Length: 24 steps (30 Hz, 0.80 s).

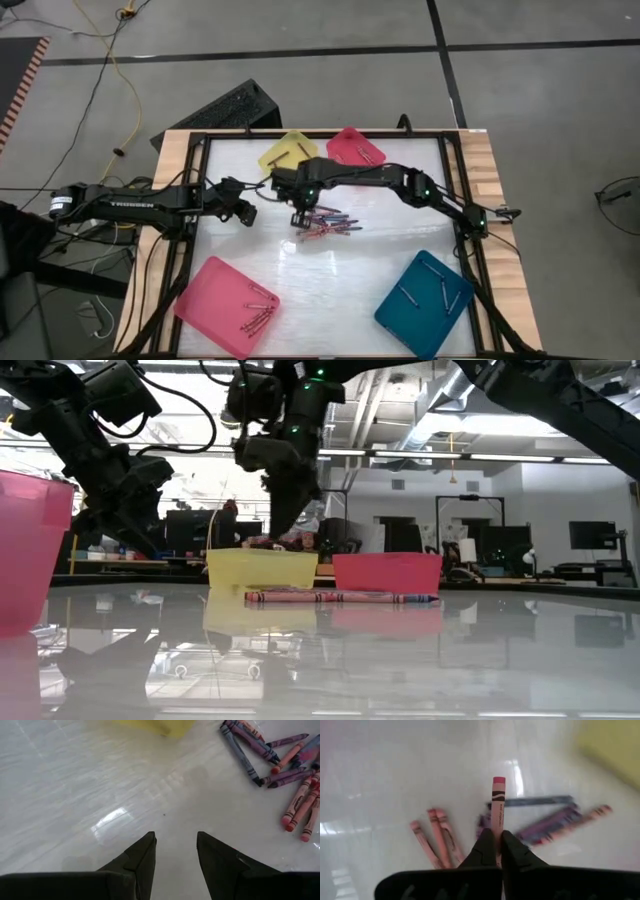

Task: Sort crayons
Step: Put the pink crayon into the red bin

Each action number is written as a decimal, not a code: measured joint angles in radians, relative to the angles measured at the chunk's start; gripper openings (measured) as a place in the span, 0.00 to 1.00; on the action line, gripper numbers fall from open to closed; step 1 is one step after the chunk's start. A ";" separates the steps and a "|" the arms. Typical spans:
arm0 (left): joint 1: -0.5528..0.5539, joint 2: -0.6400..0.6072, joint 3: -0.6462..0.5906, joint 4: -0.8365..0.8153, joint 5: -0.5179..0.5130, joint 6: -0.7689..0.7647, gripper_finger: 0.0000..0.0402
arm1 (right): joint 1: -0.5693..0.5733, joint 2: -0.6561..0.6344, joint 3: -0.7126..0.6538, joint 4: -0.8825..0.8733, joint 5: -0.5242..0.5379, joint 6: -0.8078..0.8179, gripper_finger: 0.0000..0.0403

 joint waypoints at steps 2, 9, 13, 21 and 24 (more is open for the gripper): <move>0.000 0.000 0.000 0.000 0.000 -0.001 0.33 | -0.021 -0.018 0.000 -0.034 0.007 -0.014 0.01; 0.000 0.000 0.000 -0.014 0.004 -0.003 0.33 | -0.127 -0.092 0.000 -0.091 0.021 -0.053 0.01; 0.000 0.000 0.000 -0.025 0.010 -0.003 0.33 | -0.210 -0.138 0.001 -0.117 0.037 -0.060 0.01; 0.000 0.000 0.000 -0.032 0.010 -0.005 0.33 | -0.376 -0.171 -0.003 -0.163 0.109 0.037 0.01; 0.000 0.000 0.000 -0.033 0.010 -0.008 0.33 | -0.419 -0.171 -0.040 -0.158 0.110 0.079 0.01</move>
